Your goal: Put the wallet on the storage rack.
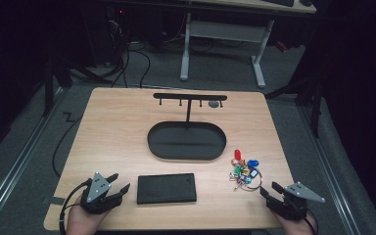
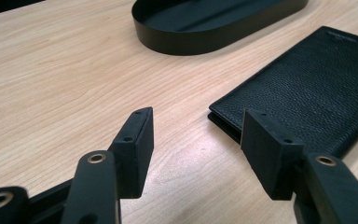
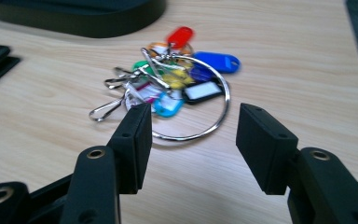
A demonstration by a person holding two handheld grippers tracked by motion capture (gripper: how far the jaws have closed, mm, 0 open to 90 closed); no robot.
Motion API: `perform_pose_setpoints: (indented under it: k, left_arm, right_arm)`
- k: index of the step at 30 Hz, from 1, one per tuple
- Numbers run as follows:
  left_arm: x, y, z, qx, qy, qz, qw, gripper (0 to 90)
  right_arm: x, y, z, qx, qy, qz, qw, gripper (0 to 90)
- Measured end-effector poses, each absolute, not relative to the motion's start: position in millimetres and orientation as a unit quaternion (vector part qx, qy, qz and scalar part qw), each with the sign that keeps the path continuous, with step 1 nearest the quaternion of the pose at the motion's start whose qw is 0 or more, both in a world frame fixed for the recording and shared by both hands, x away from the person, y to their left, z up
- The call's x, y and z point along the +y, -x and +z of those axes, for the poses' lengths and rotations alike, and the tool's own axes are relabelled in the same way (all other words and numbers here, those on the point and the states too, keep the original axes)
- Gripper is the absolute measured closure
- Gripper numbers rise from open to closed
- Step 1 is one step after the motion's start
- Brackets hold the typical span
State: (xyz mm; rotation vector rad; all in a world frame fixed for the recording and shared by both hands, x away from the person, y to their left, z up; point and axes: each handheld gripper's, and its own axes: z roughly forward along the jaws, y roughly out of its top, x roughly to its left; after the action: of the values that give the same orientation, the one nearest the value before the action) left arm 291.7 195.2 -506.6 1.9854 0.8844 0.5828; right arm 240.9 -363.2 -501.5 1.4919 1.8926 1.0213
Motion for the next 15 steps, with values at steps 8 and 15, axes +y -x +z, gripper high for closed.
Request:
perform_pose_setpoints:
  k: [8,15]
  left_arm:
    - [183.9,-290.9,-507.4,0.335,-0.809,0.238,0.419,45.7]
    - [185.5,-289.9,-508.0,0.341,-0.807,0.239,0.418,45.9]
  right_arm:
    - [-368.4,-242.1,-508.1,0.7,-0.553,0.37,0.259,45.3]
    - [-368.4,-243.5,-508.4,0.703,-0.548,0.373,0.259,44.7]
